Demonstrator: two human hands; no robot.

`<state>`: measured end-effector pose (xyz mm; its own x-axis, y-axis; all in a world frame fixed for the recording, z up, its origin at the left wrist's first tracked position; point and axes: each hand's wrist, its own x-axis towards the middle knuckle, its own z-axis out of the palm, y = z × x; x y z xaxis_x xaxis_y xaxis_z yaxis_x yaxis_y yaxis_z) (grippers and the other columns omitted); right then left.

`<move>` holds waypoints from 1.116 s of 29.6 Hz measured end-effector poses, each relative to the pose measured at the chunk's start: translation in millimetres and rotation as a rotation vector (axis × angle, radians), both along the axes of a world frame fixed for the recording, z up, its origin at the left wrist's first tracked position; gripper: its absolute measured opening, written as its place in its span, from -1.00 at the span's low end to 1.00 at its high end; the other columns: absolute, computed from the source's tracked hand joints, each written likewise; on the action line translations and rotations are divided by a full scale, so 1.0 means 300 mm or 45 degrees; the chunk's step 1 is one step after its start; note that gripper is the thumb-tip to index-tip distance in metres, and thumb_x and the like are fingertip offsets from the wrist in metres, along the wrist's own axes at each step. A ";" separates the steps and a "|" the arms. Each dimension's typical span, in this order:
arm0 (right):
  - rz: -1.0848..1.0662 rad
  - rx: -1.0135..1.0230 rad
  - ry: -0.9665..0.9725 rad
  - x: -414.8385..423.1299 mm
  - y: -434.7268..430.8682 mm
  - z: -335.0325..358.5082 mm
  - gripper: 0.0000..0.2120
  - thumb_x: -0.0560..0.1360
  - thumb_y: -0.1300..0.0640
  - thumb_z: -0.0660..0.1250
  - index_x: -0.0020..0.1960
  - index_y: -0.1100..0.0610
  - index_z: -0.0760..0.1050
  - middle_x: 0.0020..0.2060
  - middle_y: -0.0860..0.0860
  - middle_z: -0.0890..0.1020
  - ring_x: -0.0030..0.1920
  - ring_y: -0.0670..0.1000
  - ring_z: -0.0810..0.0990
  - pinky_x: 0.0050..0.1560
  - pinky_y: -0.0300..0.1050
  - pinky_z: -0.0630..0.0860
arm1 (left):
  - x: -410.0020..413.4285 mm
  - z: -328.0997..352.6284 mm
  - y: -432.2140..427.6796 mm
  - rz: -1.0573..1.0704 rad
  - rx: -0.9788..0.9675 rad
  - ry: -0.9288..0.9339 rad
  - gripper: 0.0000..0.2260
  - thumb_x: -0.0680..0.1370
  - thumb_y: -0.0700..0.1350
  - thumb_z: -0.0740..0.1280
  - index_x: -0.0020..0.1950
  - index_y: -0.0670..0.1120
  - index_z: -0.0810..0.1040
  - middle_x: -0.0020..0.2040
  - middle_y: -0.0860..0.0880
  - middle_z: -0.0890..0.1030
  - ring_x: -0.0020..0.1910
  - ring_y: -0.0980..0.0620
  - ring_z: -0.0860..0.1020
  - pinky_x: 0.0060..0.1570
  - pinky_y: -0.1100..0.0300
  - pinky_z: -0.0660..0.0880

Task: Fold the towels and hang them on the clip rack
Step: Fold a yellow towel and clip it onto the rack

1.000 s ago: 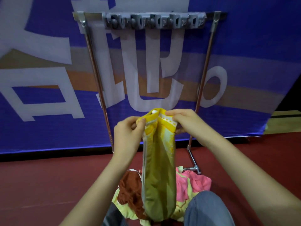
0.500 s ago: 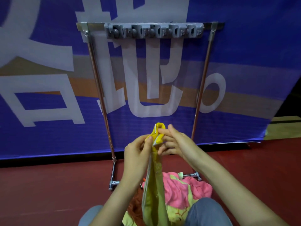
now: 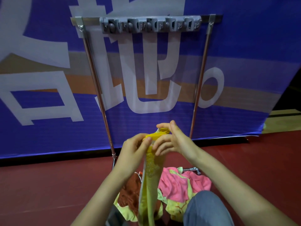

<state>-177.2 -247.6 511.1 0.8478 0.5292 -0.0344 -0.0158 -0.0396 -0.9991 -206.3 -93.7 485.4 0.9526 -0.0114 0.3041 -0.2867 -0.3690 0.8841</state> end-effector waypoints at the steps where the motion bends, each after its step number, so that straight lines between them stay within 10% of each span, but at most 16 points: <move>1: -0.015 -0.041 -0.054 0.000 -0.009 0.000 -0.64 0.53 -0.15 -0.20 0.04 -0.05 0.31 -0.35 0.07 0.59 -0.40 0.01 0.57 -0.27 -0.19 0.49 | 0.002 0.003 0.007 -0.024 0.022 0.000 -0.86 0.50 -0.02 0.23 -0.17 0.03 0.56 -0.24 -0.12 0.64 -0.25 0.12 0.52 -0.17 0.13 0.48; 11: -0.005 -0.326 -0.454 0.024 -0.092 -0.010 -0.93 0.52 0.07 0.23 -0.13 -0.07 0.40 -0.54 -0.03 0.52 -0.57 -0.01 0.48 -0.39 -0.16 0.41 | -0.001 0.037 0.055 -0.126 0.072 -0.027 -0.78 0.47 0.01 0.16 -0.06 -0.03 0.55 -0.29 0.10 0.59 -0.26 0.21 0.51 -0.20 0.24 0.47; 16: -0.087 -0.977 -1.052 0.032 -0.093 0.024 -0.88 0.48 -0.07 0.25 -0.12 -0.04 0.39 -0.23 -0.07 0.50 -0.23 0.00 0.49 -0.21 -0.05 0.39 | -0.010 0.073 0.048 -0.103 0.256 -0.140 -0.78 0.49 0.00 0.13 -0.04 -0.04 0.51 -0.24 0.02 0.56 -0.23 0.08 0.52 -0.20 0.19 0.47; 22: -0.354 -0.105 -1.250 0.031 -0.045 0.255 -0.88 0.45 0.08 0.28 -0.18 -0.06 0.34 -0.35 -0.13 0.40 -0.30 -0.17 0.43 -0.26 -0.21 0.40 | 0.008 0.339 0.064 0.060 0.386 -0.791 -0.82 0.57 -0.07 0.14 0.01 -0.10 0.49 -0.27 0.21 0.43 -0.32 0.31 0.45 -0.35 0.42 0.35; 33: -0.404 -0.097 -0.870 0.105 0.001 0.212 -0.72 0.45 0.27 0.33 -0.15 -0.05 0.29 -0.38 0.23 0.50 -0.34 0.04 0.43 -0.31 -0.20 0.35 | 0.115 0.247 0.078 0.089 0.247 -0.436 -0.88 0.58 -0.19 0.16 -0.02 -0.10 0.48 -0.32 0.07 0.48 -0.36 0.30 0.52 -0.35 0.41 0.52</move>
